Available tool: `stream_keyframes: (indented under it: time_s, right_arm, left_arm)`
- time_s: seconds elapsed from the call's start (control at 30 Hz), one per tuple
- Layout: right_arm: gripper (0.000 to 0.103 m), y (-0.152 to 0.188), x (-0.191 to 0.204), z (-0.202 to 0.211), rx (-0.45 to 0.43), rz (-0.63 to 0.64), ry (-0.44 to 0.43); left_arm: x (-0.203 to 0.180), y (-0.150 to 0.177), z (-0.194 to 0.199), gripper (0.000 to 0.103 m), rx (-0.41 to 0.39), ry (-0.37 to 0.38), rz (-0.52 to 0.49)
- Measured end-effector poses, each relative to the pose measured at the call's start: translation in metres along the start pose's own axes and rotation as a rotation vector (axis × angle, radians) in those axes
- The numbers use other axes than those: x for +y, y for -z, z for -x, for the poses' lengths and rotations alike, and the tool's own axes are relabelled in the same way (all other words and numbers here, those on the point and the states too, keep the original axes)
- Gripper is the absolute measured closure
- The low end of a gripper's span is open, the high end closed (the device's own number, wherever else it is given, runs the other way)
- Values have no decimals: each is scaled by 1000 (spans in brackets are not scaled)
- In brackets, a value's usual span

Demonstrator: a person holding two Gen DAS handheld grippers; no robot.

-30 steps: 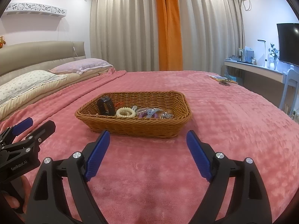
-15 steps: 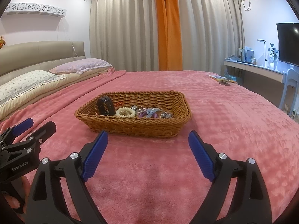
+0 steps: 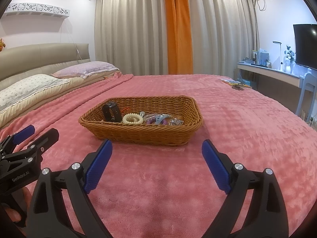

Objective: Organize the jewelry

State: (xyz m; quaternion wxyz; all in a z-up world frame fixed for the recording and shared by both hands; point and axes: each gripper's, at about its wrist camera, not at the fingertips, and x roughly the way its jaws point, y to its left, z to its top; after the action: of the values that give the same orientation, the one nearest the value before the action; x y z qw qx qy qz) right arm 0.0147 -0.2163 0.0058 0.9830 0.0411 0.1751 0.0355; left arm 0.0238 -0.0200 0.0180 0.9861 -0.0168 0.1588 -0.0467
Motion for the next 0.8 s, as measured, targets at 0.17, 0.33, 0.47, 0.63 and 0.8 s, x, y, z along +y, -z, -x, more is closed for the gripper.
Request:
stream_keyframes:
  time_s: [0.17, 0.33, 0.47, 0.63, 0.8]
  right_arm:
    - [16, 0, 0, -1, 1, 2, 1]
    - [15, 0, 0, -1, 2, 5, 1]
    - [15, 0, 0, -1, 2, 6, 1]
    - [15, 0, 0, -1, 2, 6, 1]
    - [15, 0, 1, -2, 2, 12, 2]
  left_arm:
    - [0, 0, 0, 8, 1, 0, 0]
    - [0, 0, 0, 8, 1, -1, 0]
    - [0, 1, 0, 8, 4, 1, 0]
    - [1, 1, 0, 8, 3, 1, -1]
    - [0, 1, -1, 8, 3, 1, -1]
